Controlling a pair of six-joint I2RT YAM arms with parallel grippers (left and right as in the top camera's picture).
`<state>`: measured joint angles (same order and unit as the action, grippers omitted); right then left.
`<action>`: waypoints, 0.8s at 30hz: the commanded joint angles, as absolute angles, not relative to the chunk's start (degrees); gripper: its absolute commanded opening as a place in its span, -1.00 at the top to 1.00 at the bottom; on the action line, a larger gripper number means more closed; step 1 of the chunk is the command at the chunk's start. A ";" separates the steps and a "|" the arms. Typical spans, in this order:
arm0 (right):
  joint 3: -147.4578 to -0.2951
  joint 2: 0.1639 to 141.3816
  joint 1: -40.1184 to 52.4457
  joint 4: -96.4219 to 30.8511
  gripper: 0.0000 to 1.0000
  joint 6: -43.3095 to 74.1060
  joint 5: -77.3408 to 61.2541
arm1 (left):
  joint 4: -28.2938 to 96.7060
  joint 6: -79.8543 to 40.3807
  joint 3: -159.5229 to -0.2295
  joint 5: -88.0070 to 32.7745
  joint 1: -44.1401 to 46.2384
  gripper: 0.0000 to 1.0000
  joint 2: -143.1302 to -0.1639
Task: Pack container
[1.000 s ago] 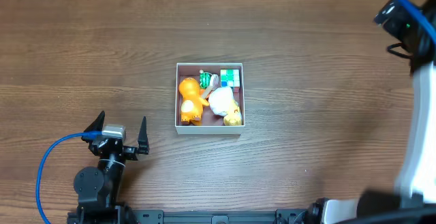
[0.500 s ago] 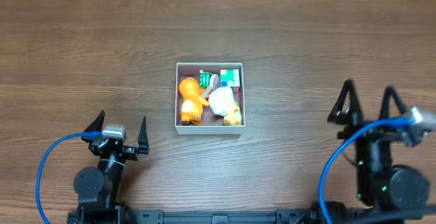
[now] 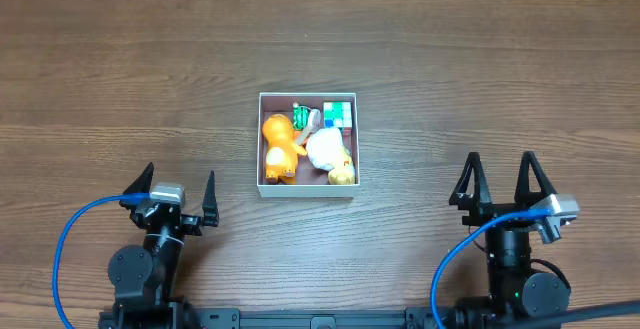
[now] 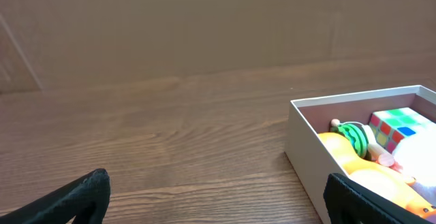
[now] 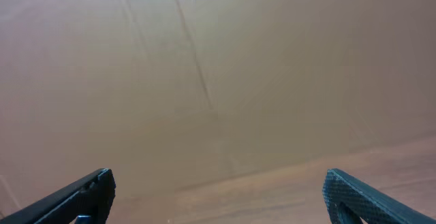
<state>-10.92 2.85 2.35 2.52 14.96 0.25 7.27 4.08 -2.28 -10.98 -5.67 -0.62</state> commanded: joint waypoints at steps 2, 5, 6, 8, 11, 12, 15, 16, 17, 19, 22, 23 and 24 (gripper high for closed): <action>-7.09 1.21 2.61 2.98 -1.00 14.81 -0.14 | 7.05 4.93 -1.96 -11.44 -5.96 -1.00 -0.21; -4.29 1.13 2.61 2.96 -1.00 14.83 -0.16 | 7.05 4.91 -1.96 -11.44 -5.96 -1.00 -0.21; -3.05 0.47 2.61 2.96 -1.00 14.85 -0.16 | 7.05 4.93 -1.96 -11.44 -5.96 -1.00 -0.21; -1.63 0.14 2.61 3.18 -1.00 14.85 -0.19 | 7.05 4.93 -1.96 -11.44 -5.96 -1.00 -0.21; -0.43 0.14 2.63 1.61 -1.00 15.00 -0.23 | 7.05 4.91 -1.96 -11.44 -5.96 -1.00 -0.21; -0.43 0.14 2.61 -0.16 -1.00 15.00 -0.16 | 7.05 4.91 -1.96 -11.44 -5.96 -1.00 -0.21; -0.45 0.16 2.61 -4.84 -1.00 14.76 -0.14 | 7.05 4.91 -1.96 -11.44 -5.96 -1.00 -0.21; -0.45 0.16 2.61 -4.84 -1.00 14.76 -0.10 | 7.05 4.93 -1.96 -11.44 -5.96 -1.00 -0.21; -0.45 0.16 2.61 -4.84 -1.00 14.81 -0.14 | 7.05 4.93 -1.96 -11.44 -5.96 -1.00 -0.21; -0.45 0.16 2.61 -4.82 -1.00 14.83 -0.12 | 7.05 4.93 -1.96 -11.44 -5.96 -1.00 -0.21; -0.45 0.16 2.61 -4.84 -1.00 14.83 -0.14 | 7.05 4.91 -1.96 -11.44 -5.96 -1.00 -0.21; -0.45 0.16 2.61 -4.82 -1.00 14.85 -0.14 | 7.05 4.93 -1.96 -11.44 -5.96 -1.00 -0.21; -0.45 0.16 2.61 -4.82 -1.00 14.83 -0.14 | 7.05 4.91 -1.96 -11.44 -5.96 -1.00 -0.21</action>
<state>-1.04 0.69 2.35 -5.15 14.98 0.19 7.25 4.08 -2.28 -10.98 -5.67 -0.62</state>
